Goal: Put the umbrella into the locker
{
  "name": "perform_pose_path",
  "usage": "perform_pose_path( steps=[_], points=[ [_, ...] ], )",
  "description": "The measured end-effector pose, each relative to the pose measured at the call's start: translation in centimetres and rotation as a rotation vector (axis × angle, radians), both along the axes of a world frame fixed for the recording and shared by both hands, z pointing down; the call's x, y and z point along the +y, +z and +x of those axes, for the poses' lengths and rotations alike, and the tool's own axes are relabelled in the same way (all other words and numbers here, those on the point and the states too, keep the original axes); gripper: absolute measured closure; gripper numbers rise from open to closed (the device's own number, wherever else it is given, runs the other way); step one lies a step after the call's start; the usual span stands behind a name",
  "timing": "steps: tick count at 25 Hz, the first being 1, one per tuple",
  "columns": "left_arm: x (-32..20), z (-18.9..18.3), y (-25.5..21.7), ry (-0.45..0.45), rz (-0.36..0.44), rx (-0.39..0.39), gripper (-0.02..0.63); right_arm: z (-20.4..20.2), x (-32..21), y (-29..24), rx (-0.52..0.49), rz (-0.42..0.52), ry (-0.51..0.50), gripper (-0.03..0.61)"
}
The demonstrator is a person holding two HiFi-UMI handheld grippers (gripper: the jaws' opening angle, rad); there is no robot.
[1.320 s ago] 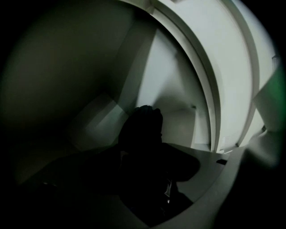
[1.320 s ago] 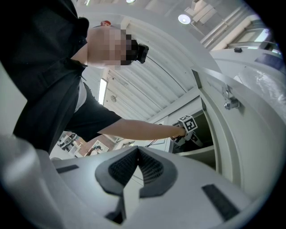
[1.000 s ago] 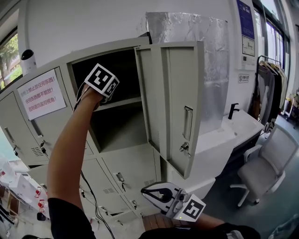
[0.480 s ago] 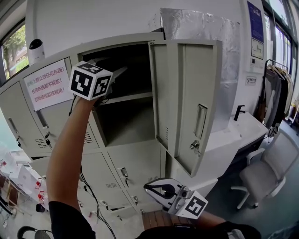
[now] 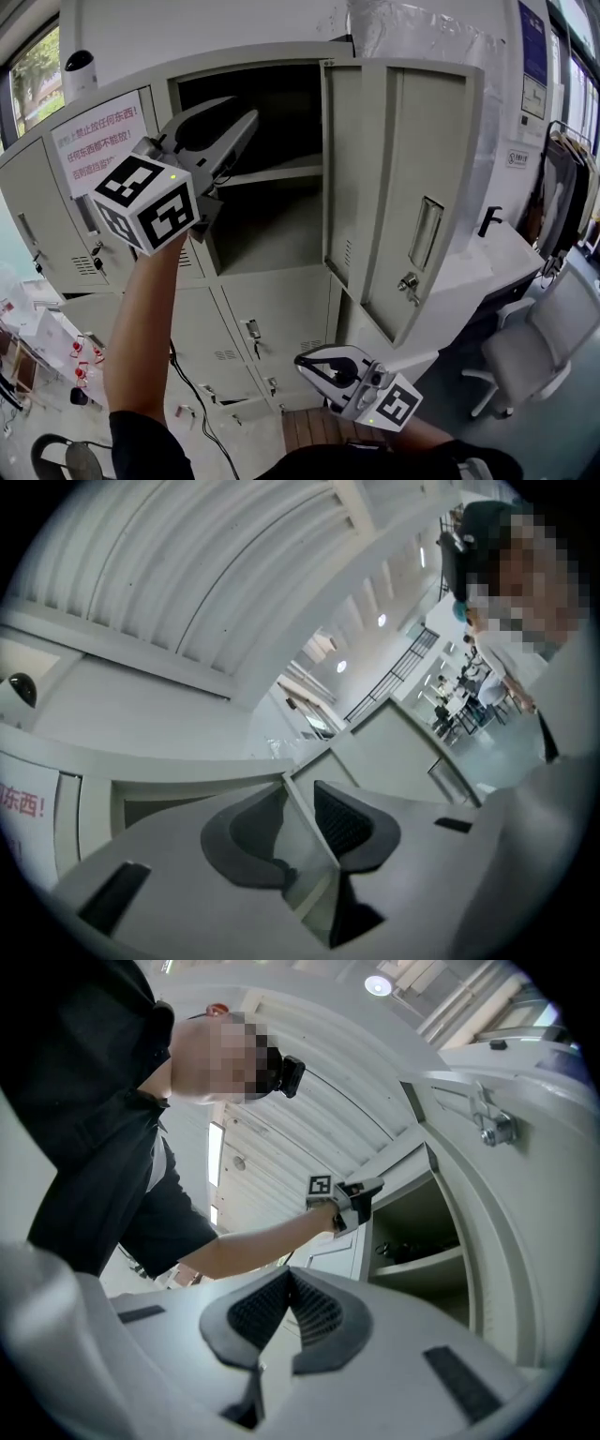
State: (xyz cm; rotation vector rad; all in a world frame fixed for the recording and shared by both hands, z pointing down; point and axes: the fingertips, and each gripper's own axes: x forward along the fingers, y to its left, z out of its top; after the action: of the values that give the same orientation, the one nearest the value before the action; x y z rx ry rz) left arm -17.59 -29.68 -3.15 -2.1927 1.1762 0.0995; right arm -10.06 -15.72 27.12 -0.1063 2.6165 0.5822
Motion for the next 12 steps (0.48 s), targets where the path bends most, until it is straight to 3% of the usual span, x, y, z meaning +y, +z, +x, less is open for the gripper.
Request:
perform_pose_path(
  steps=[3,8,12],
  points=[
    [3.0,0.5,0.4,0.065,0.018,0.036,0.513,0.0,-0.3,0.1,-0.002,-0.006,0.000,0.566],
    [7.0,1.0,1.8,0.089,0.064,0.035,0.554,0.3,-1.1,0.6,-0.002,-0.034,0.018,0.567],
    [9.4,-0.2,4.2,0.110,0.067,0.105,0.563,0.4,-1.4,0.9,0.000,-0.049,0.020,0.566]
  ],
)
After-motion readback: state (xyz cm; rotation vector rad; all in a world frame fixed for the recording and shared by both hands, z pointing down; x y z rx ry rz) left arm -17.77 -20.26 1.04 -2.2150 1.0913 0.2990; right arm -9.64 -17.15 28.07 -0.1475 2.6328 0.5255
